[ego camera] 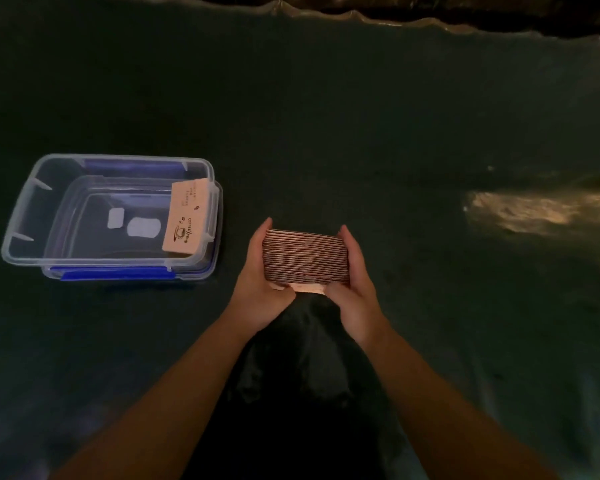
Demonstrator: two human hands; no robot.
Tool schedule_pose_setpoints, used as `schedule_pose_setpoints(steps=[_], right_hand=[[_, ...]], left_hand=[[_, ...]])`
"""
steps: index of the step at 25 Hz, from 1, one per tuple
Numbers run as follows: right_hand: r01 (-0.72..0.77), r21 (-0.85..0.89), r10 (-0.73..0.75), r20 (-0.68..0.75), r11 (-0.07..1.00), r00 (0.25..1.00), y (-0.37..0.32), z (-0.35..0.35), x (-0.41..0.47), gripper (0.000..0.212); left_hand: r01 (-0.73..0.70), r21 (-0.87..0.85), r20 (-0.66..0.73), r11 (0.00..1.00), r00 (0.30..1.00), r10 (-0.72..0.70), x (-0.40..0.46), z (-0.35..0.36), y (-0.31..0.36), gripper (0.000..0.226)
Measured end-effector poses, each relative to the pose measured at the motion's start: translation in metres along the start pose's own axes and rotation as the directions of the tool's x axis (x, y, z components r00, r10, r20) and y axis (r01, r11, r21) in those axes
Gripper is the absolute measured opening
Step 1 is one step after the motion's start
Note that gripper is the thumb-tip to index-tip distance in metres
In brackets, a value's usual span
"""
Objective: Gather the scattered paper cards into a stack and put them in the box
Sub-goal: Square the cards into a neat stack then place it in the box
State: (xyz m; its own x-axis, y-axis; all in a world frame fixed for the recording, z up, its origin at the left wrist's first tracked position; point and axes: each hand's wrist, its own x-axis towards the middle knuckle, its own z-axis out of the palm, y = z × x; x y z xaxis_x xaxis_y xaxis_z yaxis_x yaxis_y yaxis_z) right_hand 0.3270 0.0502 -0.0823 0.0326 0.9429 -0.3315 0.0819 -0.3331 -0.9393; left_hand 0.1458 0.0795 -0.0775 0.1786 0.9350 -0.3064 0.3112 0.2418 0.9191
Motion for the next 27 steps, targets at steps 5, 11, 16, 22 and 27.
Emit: schedule_pose_setpoints(steps=[5, 11, 16, 22, 27], right_hand=[[0.020, 0.004, -0.018, -0.325, 1.000, 0.946, 0.000, 0.024, 0.005, 0.046], [0.054, 0.105, -0.009, -0.393, 0.993, 0.919, 0.000, 0.024, 0.016, 0.047], [0.000, 0.134, 0.061, -0.446, 0.991, 0.893, -0.004, 0.027, 0.020, 0.034], [0.059, 0.107, -0.012, -0.395, 0.992, 0.919, 0.002, 0.024, 0.023, 0.041], [0.101, -0.112, -0.135, -0.345, 0.988, 0.929, 0.004, 0.014, 0.026, 0.031]], left_hand=[[0.099, -0.264, -0.250, 0.960, 0.954, -0.167, 0.004, 0.018, 0.008, 0.046], [0.076, -0.302, -0.366, 0.950, 0.911, -0.189, 0.016, 0.023, 0.018, 0.025], [0.166, -0.478, -0.389, 0.862, 0.840, -0.378, 0.024, 0.022, 0.029, 0.020], [0.107, -0.473, -0.381, 0.874, 0.870, -0.313, 0.028, 0.022, 0.024, 0.030], [0.066, -0.471, -0.393, 0.880, 0.877, -0.276, 0.031, 0.024, 0.018, 0.024]])
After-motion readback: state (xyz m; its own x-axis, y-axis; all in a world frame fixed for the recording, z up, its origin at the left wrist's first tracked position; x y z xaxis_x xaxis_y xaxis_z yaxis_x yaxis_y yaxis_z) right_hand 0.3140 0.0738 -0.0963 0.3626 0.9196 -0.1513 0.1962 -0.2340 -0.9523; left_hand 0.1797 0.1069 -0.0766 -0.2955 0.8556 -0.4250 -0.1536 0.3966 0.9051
